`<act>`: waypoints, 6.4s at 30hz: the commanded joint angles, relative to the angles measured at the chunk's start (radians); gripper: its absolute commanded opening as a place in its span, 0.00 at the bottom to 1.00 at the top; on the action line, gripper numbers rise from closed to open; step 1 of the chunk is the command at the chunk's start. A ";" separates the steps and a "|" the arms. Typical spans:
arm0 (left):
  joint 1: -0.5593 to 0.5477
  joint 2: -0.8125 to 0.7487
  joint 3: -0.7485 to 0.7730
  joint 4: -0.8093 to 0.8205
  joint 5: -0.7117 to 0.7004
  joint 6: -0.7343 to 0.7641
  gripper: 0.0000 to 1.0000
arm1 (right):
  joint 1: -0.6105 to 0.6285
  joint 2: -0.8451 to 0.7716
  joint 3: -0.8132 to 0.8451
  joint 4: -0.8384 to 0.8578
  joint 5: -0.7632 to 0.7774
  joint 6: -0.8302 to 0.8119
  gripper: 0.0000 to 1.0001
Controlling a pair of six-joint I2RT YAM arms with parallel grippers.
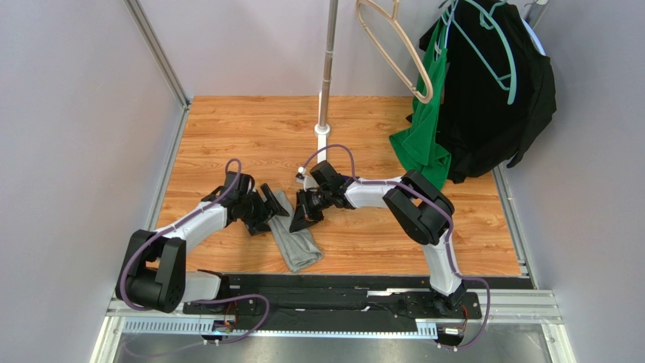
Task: Fold the napkin into a case and place the utensils inside
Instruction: Grasp the top corner of the smaller rectangle folded napkin from the folded napkin.
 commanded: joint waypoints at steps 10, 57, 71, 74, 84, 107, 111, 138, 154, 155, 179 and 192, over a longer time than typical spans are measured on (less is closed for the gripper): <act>-0.017 0.089 -0.011 0.093 -0.009 -0.012 0.62 | 0.002 -0.129 0.066 -0.174 0.080 -0.165 0.16; -0.174 -0.210 -0.147 -0.043 0.009 -0.136 0.55 | 0.073 -0.240 0.000 -0.426 0.322 -0.378 0.43; -0.177 -0.131 -0.193 0.084 0.031 -0.150 0.20 | 0.148 -0.205 0.004 -0.337 0.203 -0.237 0.06; -0.183 -0.138 -0.195 0.085 0.028 -0.154 0.10 | 0.159 -0.202 -0.017 -0.250 0.144 -0.145 0.02; -0.192 -0.193 -0.202 0.061 0.006 -0.168 0.00 | 0.177 -0.160 -0.048 -0.143 0.115 -0.001 0.00; -0.116 -0.361 0.020 -0.208 -0.097 -0.039 0.29 | 0.146 -0.062 -0.147 -0.033 0.132 -0.090 0.00; -0.039 -0.238 0.103 -0.140 -0.057 0.011 0.22 | 0.146 -0.067 -0.149 -0.036 0.124 -0.099 0.00; 0.026 0.320 0.301 -0.126 0.031 0.306 0.00 | 0.053 -0.192 -0.055 -0.115 0.045 -0.105 0.36; 0.046 0.248 0.239 -0.054 0.083 0.308 0.00 | -0.007 0.079 0.279 -0.113 0.054 -0.049 0.01; 0.046 0.235 0.239 -0.054 0.080 0.309 0.00 | -0.006 0.090 0.273 -0.097 0.054 -0.026 0.00; 0.046 0.256 0.467 -0.358 -0.311 0.407 0.38 | 0.017 0.185 0.274 0.023 0.040 0.084 0.00; 0.043 0.276 0.448 -0.298 -0.186 0.387 0.40 | 0.016 0.199 0.290 0.011 0.034 0.077 0.00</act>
